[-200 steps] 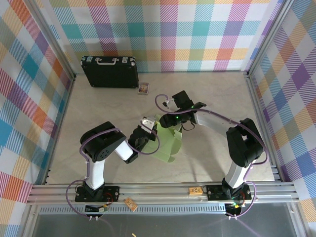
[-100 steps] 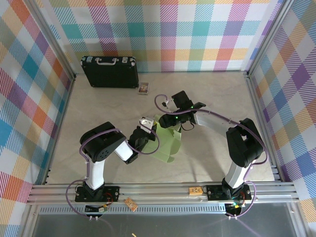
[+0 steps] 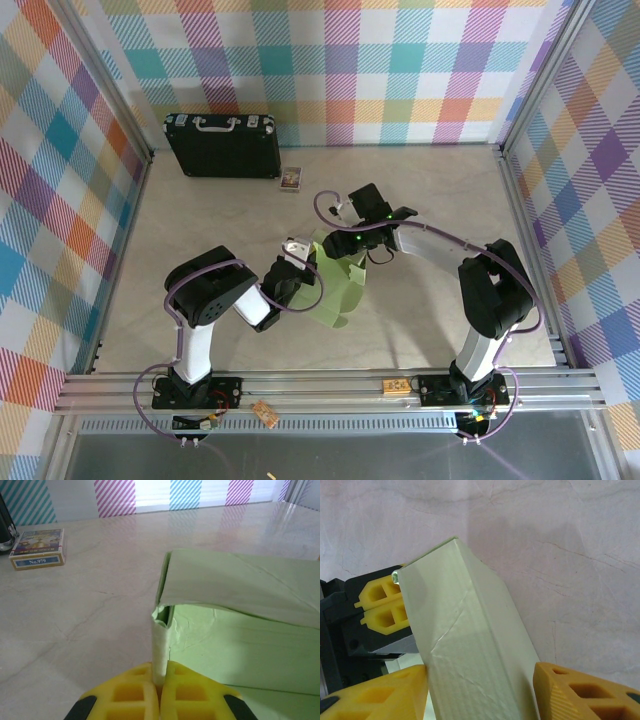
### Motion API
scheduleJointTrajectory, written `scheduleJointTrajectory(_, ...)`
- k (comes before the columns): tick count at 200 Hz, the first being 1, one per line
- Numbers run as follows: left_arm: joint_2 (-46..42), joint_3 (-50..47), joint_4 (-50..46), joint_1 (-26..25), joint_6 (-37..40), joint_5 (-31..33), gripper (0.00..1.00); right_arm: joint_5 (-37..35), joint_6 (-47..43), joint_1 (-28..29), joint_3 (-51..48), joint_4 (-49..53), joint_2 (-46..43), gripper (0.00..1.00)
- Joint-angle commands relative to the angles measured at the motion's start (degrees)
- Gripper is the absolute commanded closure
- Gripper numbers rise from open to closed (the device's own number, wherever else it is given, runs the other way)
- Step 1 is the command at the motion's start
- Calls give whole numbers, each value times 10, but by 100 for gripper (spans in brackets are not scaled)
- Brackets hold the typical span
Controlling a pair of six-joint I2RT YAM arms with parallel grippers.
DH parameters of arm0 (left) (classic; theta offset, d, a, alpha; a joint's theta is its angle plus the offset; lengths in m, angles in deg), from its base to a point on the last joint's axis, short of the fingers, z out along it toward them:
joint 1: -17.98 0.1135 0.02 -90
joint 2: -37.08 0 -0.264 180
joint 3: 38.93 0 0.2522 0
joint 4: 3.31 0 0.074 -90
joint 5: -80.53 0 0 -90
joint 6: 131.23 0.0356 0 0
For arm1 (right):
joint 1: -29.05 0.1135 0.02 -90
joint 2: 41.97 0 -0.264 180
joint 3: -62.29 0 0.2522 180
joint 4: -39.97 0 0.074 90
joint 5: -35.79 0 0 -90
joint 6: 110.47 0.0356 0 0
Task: Fold the paper box
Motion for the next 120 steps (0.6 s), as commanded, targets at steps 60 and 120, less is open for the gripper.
scheduleJointTrajectory(60,-23,-18,-1,-9,-54,38,100,12,6,2,-5,15,7,43)
scheduleJointTrajectory(120,-25,-16,-9,-16,-50,44,100,12,7,3,-10,12,4,43)
